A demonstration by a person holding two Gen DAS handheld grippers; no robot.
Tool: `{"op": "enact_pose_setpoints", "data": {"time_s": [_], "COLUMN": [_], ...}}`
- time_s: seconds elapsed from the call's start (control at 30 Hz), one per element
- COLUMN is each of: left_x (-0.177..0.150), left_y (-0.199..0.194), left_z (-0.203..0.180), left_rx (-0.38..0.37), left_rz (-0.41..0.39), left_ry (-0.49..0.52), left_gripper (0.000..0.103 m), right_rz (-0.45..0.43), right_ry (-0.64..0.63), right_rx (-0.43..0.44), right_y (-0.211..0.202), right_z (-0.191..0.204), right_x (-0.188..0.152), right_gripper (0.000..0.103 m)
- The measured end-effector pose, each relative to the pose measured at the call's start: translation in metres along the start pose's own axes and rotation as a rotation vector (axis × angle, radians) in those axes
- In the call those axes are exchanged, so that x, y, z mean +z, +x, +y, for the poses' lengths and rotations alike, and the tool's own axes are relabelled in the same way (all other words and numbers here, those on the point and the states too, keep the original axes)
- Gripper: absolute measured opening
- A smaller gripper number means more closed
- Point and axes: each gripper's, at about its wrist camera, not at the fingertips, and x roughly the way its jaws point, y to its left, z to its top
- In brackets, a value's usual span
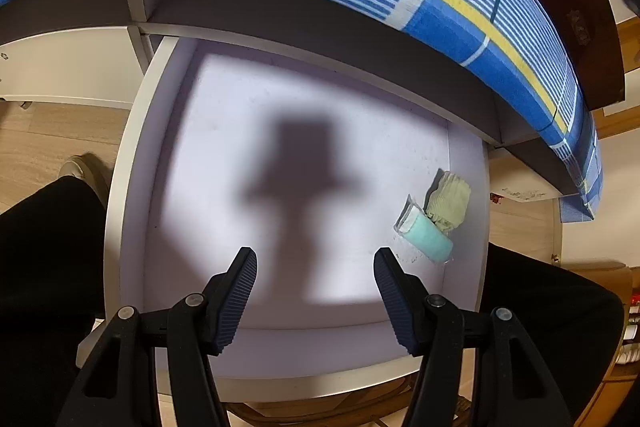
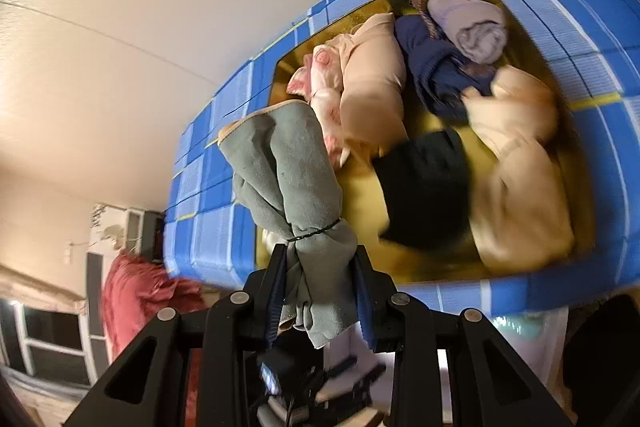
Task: Organize soft objects
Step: 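Carry the grey-green cloth into the gold box and open the right gripper, then return the open right tool down over the drawer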
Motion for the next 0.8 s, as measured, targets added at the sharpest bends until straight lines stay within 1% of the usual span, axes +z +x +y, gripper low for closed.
{"op": "enact_pose_setpoints", "data": {"time_s": [0.1,0.13,0.17,0.2,0.37,0.47,0.67,0.8], "left_x": [0.001,0.001,0.001,0.001,0.004,0.004,0.004,0.006], "left_y": [-0.001,-0.001,-0.001,-0.001,-0.002,-0.002,-0.005,-0.010], "left_z": [0.002,0.003,0.004,0.004,0.002,0.001,0.005,0.006], "left_rx": [-0.006,-0.008,-0.009,-0.012,-0.013,-0.007,0.055,0.111], "left_rz": [0.001,0.002,0.004,0.004,-0.003,-0.006,-0.027,-0.058], "left_ry": [-0.017,-0.023,-0.028,-0.032,-0.033,-0.034,-0.035,-0.023], "left_gripper": [0.062,0.062,0.062,0.062,0.062,0.062,0.062,0.062], "right_rz": [-0.016,-0.017,-0.021,-0.028,-0.058,-0.073,-0.057,-0.050], "right_ry": [-0.002,-0.003,-0.003,-0.014,-0.142,-0.187,-0.225,-0.301], "right_rx": [-0.060,-0.075,-0.083,-0.082,-0.097,-0.071,-0.040,-0.035], "right_y": [0.024,0.029,0.031,0.030,0.008,-0.004,-0.013,-0.021], "right_z": [-0.004,-0.004,-0.005,-0.005,-0.001,-0.002,-0.008,-0.006], "right_x": [0.012,0.013,0.013,0.012,0.006,-0.003,-0.022,-0.041], "right_gripper": [0.039,0.051,0.057,0.059,0.059,0.059,0.059,0.059]}}
